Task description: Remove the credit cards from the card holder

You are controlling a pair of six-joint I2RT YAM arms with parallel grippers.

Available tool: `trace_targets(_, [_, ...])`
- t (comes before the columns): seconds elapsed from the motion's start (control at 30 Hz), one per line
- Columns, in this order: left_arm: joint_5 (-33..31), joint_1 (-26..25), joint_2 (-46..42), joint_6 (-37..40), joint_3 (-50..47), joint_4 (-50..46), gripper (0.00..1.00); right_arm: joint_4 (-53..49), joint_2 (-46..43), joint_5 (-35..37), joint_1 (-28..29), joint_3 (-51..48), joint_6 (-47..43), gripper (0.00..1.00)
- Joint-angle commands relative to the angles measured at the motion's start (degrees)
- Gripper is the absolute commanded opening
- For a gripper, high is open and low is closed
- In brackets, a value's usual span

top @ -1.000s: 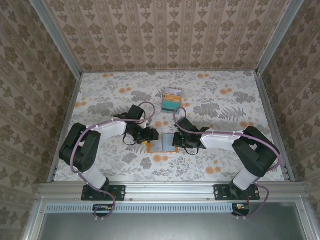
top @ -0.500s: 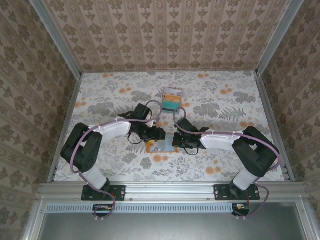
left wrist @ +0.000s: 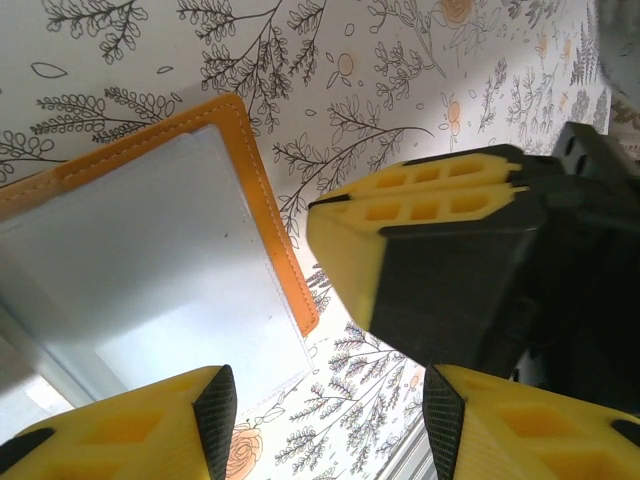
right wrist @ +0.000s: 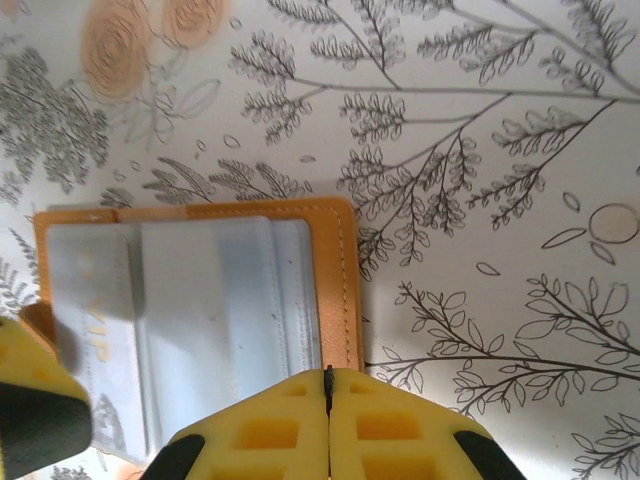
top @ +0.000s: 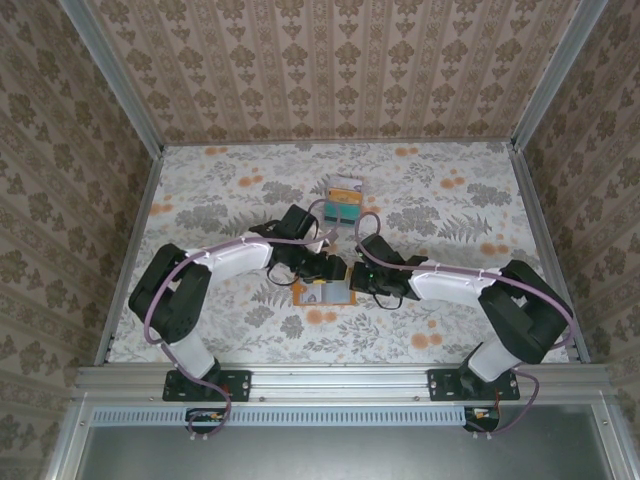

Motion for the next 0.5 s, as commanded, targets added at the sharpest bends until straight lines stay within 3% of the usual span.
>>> trace_targets(0.0, [0.05,1.71,-2.95,0.9,0.05,-0.82,0.56,-0.88,-1.64,0.98,-0.22,-0.16,0.51,0.09])
trace_targets(0.17, [-1.54,7.18,-7.65,1.05,-3.84,-1.83,0.49,0.4,-1.8,-1.22,0.1,1.47,0.06,0.12])
trace_targets(0.33, [-6.19,12.69,-8.4,1.98,-7.58,-4.69,0.23,1.6,-0.19,-3.66,1.42,4.72,-0.8,0.13])
trace_targets(0.47, [-6.14,13.51,-6.15,2.05,-8.74,-4.21,0.15,2.04,2.66,-5.97,2.91,7.93,-1.54,0.13])
